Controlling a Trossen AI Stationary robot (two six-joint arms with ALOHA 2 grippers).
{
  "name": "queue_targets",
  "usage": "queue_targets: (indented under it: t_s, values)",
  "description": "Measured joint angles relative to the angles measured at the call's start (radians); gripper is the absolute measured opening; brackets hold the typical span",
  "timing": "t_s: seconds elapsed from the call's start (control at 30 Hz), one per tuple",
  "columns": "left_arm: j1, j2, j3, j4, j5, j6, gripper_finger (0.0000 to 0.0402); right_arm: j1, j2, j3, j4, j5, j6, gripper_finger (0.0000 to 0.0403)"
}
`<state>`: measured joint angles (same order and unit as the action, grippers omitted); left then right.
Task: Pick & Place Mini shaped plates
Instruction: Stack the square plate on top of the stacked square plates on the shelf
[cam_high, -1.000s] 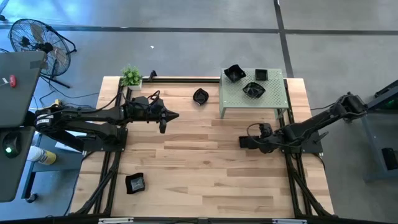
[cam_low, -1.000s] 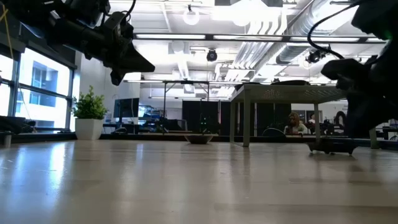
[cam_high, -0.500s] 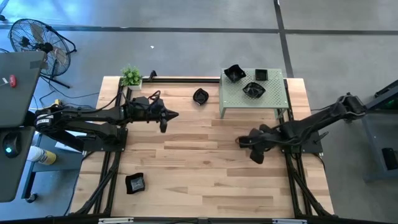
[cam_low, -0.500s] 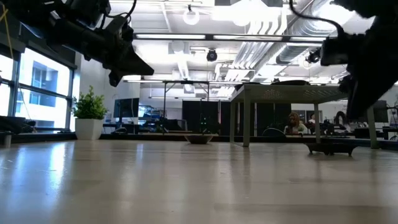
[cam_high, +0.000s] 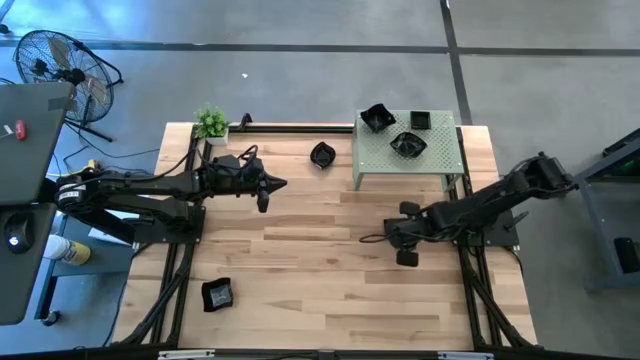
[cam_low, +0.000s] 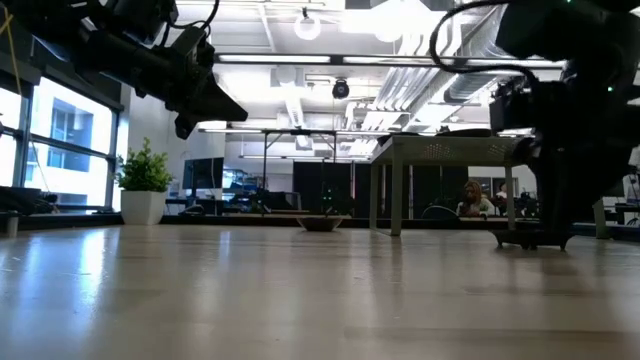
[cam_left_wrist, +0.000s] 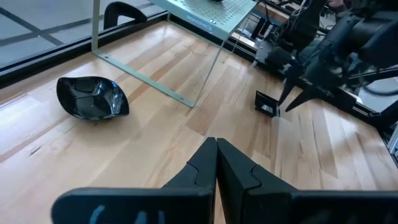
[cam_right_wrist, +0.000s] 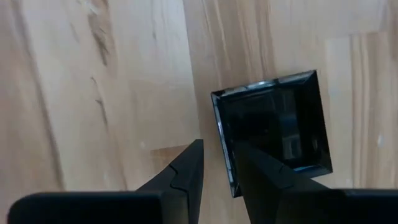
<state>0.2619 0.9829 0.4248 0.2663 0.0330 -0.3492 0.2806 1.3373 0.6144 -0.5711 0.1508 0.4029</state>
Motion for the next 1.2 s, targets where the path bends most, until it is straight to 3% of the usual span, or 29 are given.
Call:
queue_targets:
  t_s: [0.23, 0.47, 0.67, 1.0, 1.2]
  values:
    - [0.0, 0.0, 0.0, 0.0, -0.001, -0.003, 0.0001, 0.0, 0.053, 0.0, 0.014, 0.021, -0.004, 0.0071]
    - [0.0, 0.0, 0.0, 0.0, -0.001, -0.016, 0.0001, 0.0, 0.062, 0.001, 0.025, 0.024, -0.003, 0.0009]
    - [0.0, 0.0, 0.0, 0.0, -0.001, -0.022, 0.0001, 0.0, 0.062, 0.061, -0.016, 0.018, -0.005, 0.0014]
    - [0.0, 0.0, 0.0, 0.001, -0.001, -0.022, 0.0001, -0.006, 0.022, 0.344, -0.239, 0.002, -0.071, 0.0006]
    - [0.0, 0.0, 0.0, 0.0, -0.003, -0.022, 0.0001, -0.064, 0.013, 0.638, -0.462, 0.127, -0.166, 0.0003]
